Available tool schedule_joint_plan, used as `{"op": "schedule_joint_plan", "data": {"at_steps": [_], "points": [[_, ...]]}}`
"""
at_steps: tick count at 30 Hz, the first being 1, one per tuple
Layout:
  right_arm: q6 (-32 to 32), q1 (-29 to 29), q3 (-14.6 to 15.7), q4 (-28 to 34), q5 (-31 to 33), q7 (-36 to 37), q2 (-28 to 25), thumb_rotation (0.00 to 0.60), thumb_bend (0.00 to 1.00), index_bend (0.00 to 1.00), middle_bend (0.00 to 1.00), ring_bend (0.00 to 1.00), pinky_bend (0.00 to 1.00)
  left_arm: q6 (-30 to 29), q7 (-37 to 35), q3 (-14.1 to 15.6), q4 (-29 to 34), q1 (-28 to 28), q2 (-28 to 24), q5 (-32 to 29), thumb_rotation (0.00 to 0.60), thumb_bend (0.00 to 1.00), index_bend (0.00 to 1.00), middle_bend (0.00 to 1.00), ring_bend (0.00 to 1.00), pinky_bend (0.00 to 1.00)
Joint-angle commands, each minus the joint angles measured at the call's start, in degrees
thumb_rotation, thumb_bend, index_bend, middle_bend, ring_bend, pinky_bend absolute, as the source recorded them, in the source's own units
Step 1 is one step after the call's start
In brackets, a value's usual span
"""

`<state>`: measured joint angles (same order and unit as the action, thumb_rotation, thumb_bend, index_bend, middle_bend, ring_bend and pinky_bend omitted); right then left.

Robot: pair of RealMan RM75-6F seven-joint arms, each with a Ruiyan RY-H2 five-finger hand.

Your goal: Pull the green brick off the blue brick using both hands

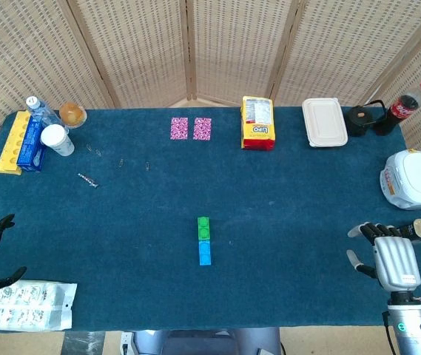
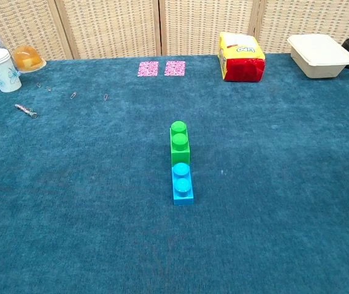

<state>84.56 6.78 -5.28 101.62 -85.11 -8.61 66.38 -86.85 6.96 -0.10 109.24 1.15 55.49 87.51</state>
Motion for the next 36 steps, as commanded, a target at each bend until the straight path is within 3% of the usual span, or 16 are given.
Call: {"op": "schedule_joint_plan", "data": {"at_steps": [1,22,29,36], "points": [[0.3,-0.1,0.0,0.3,-0.3,0.0,-0.1,0.6,0.34,0.45,0.45,0.42,0.35,0.0,-0.1,0.1,0.0,0.0,0.1,0.1,0.6,0.2,0.11,0.25,0.12,0.15],[1.6,-1.1,0.5,1.1,-1.0,-0.1,-0.9,0.6,0.34,0.45,0.45,0.42,0.35,2.2,0.5,0.5,-0.8,1.9,-1.7,3.1,0.6,0.21,0.12,0.25,0.12,0.15],[2.0,-1.6,0.7,0.5,-1.1,0.8,-1.2,0.6,0.34,0.45,0.45,0.42,0.35,9.4,3.0,1.3,0.5,7.2,-5.5,8.7,0.6,0.24,0.12,0.25,0.12,0.15],[2.2,-1.7,0.8,-0.7,-1.7,0.3,-0.9,0.6,0.34,0.45,0.45,0.42,0.35,17.8,7.7,-0.9,1.5,14.7,-5.9,12.2,0.6,0.26,0.12,0.25,0.12,0.15]]}}
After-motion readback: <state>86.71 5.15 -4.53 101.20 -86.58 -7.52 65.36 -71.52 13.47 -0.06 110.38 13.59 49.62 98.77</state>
